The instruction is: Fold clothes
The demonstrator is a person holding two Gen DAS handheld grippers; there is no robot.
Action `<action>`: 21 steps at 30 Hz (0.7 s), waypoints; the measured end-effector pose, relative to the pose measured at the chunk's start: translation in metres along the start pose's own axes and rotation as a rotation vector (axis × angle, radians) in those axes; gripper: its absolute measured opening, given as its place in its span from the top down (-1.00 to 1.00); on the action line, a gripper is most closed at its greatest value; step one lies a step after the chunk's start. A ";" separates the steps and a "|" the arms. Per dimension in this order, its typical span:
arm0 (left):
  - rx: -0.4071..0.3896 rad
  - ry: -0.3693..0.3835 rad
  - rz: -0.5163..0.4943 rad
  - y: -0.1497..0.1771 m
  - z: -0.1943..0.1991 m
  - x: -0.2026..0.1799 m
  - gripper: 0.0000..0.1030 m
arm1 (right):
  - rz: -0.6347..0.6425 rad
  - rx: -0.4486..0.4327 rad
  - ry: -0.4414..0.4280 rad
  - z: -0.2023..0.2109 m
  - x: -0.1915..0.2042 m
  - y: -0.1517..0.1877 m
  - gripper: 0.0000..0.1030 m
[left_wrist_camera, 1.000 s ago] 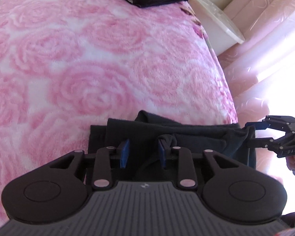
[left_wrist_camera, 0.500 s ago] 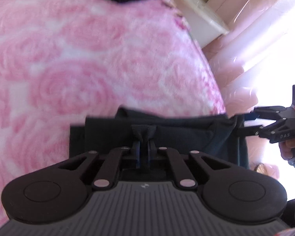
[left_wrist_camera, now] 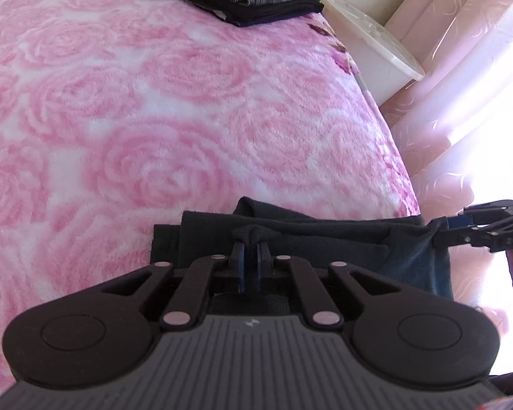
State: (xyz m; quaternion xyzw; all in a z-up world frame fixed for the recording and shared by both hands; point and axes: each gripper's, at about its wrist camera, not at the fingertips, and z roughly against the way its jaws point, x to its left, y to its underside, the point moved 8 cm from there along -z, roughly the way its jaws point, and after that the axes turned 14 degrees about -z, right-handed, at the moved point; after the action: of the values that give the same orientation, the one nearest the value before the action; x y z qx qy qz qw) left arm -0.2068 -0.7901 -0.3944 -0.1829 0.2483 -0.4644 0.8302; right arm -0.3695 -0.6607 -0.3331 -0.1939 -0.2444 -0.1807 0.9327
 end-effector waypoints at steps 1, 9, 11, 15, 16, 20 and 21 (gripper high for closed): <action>-0.002 0.001 0.000 -0.001 0.000 0.000 0.92 | -0.016 0.003 0.000 0.001 -0.003 -0.001 0.74; 0.006 -0.022 -0.025 0.000 -0.007 0.001 0.89 | -0.087 -0.015 0.014 -0.002 -0.020 -0.005 0.84; 0.001 -0.031 -0.025 -0.001 -0.005 0.003 0.87 | -0.092 -0.018 0.005 -0.001 -0.021 -0.007 0.83; -0.009 -0.064 0.002 0.002 0.006 0.010 0.66 | -0.109 -0.031 0.004 0.005 -0.027 -0.010 0.82; -0.011 -0.094 0.010 0.003 0.013 0.014 0.67 | -0.125 -0.038 0.015 0.008 -0.030 -0.010 0.82; -0.030 -0.190 0.024 0.008 0.053 0.026 0.74 | -0.083 -0.095 0.096 0.029 -0.018 -0.008 0.82; -0.030 -0.212 -0.006 0.009 0.065 0.023 0.74 | -0.055 -0.110 0.119 0.034 -0.012 -0.005 0.82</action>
State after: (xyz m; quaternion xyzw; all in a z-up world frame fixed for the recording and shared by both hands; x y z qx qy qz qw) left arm -0.1522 -0.8004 -0.3523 -0.2442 0.1654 -0.4413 0.8475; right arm -0.3946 -0.6464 -0.3109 -0.2270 -0.1835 -0.2306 0.9282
